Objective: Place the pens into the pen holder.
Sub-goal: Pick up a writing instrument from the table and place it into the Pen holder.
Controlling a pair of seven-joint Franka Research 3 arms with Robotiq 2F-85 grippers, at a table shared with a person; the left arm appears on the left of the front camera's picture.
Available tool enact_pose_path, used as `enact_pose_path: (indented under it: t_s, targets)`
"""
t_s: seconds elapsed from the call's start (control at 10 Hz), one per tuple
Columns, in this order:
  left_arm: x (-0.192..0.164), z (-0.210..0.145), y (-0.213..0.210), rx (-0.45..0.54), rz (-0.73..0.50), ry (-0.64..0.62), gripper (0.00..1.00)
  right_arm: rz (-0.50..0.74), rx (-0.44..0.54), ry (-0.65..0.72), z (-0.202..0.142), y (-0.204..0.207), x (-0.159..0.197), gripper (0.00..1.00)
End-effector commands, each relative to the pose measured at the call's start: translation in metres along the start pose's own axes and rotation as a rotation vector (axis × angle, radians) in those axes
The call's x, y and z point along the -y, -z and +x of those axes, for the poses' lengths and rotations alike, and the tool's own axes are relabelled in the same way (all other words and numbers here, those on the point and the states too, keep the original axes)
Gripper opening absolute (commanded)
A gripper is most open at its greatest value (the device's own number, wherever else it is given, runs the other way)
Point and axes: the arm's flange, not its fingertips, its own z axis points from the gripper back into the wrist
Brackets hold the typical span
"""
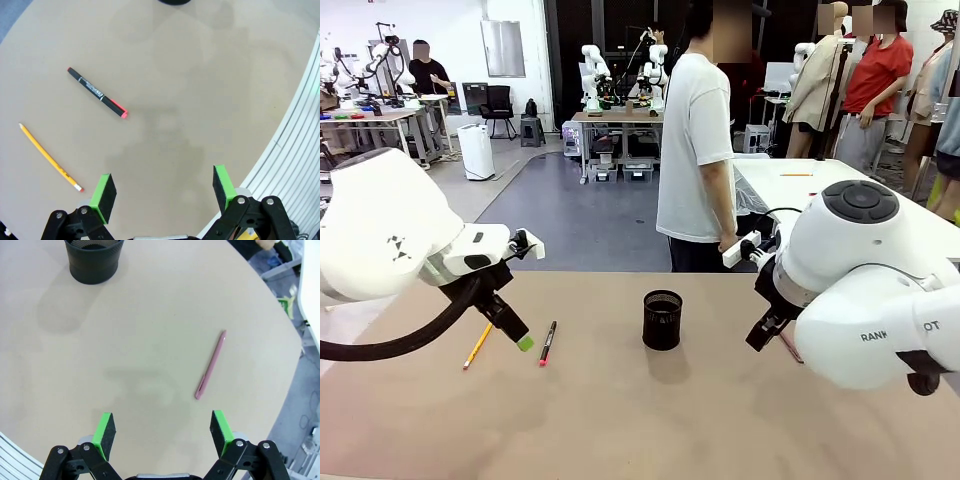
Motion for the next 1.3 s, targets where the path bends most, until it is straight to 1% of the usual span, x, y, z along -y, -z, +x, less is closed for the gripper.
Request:
enact_pose_path:
  t_s: [0.0,0.1,0.2,0.3,0.4,0.5,0.6,0.7,0.9,1.0,1.1,1.2]
  targets:
    - [-0.003,-0.003,0.001,0.021,0.001,-0.014,1.00,-0.005,0.018,-0.025,0.002,0.002,0.001,1.00]
    - [-0.003,-0.003,0.001,0.021,0.001,-0.014,1.00,-0.005,0.018,-0.025,0.002,0.002,0.001,1.00]
    - [0.000,0.000,0.000,0.000,0.002,-0.001,1.00,0.001,0.000,0.000,0.000,0.000,0.000,1.00]
    - [-0.004,0.003,-0.008,0.014,-0.049,0.065,1.00,0.174,0.066,-0.009,0.004,-0.005,0.000,1.00]
    - [-0.007,0.006,-0.018,0.039,-0.085,0.097,1.00,0.264,0.105,-0.021,0.009,-0.013,0.000,1.00]
    - [-0.012,0.008,-0.026,0.059,-0.114,0.127,1.00,0.318,0.136,-0.028,0.014,-0.021,0.004,1.00]
    - [-0.017,0.010,-0.035,0.100,-0.169,0.145,1.00,0.282,0.159,-0.027,0.019,-0.029,0.005,1.00]
    - [-0.020,0.014,-0.047,0.135,-0.177,0.168,1.00,0.296,0.199,-0.035,0.025,-0.047,0.015,1.00]
    - [-0.032,0.019,-0.073,0.162,-0.190,0.238,1.00,0.393,0.255,-0.069,0.038,-0.083,0.040,1.00]
    - [-0.039,0.019,-0.084,0.175,-0.184,0.255,1.00,0.422,0.266,-0.087,0.043,-0.098,0.058,1.00]
    - [-0.051,0.019,-0.093,0.184,-0.174,0.248,1.00,0.468,0.253,-0.114,0.044,-0.107,0.075,1.00]
    - [-0.059,0.018,-0.103,0.199,-0.139,0.234,1.00,0.509,0.240,-0.126,0.046,-0.115,0.095,1.00]
